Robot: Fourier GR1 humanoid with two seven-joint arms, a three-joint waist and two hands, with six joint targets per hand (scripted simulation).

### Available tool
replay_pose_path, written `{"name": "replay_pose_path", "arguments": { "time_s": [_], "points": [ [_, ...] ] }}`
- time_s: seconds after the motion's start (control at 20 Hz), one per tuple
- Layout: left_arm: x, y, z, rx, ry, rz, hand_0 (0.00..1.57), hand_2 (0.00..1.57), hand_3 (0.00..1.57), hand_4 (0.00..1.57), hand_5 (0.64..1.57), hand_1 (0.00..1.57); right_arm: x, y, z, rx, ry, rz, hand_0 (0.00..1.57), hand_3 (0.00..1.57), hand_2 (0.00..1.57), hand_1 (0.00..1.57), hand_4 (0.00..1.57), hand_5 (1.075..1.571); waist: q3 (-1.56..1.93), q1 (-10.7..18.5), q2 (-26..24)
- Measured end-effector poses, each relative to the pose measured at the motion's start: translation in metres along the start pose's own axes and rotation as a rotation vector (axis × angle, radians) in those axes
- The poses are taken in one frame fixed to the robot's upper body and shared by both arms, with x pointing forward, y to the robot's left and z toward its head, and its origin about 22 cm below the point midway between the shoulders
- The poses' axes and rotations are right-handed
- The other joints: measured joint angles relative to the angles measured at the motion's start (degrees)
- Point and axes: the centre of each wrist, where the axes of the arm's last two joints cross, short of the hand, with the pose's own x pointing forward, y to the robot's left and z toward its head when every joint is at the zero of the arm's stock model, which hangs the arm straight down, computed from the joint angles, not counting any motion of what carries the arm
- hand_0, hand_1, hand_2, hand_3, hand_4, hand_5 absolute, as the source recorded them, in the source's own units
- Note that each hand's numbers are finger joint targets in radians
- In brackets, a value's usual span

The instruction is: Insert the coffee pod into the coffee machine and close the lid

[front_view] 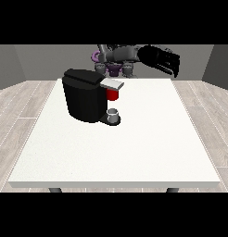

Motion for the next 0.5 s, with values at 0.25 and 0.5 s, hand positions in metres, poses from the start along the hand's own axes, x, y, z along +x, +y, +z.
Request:
{"name": "replay_pose_path", "arguments": {
  "time_s": [0.25,0.5],
  "points": [
    [-0.003,-0.003,0.007,0.023,0.030,0.009,0.00,0.00,0.00,0.27,1.571,0.00,-0.013,0.037,0.004,0.081,-0.080,-0.042,0.00,0.00,0.00,0.00,0.17,1.571,-0.19,-2.2,-2.0],
    [-0.026,0.007,0.038,0.094,0.103,0.044,0.00,0.00,0.00,0.27,1.571,0.00,-0.032,0.081,0.023,0.182,-0.125,-0.101,0.00,0.00,0.00,0.00,0.26,1.571,-0.25,-6.6,-6.0]
  ]
}}
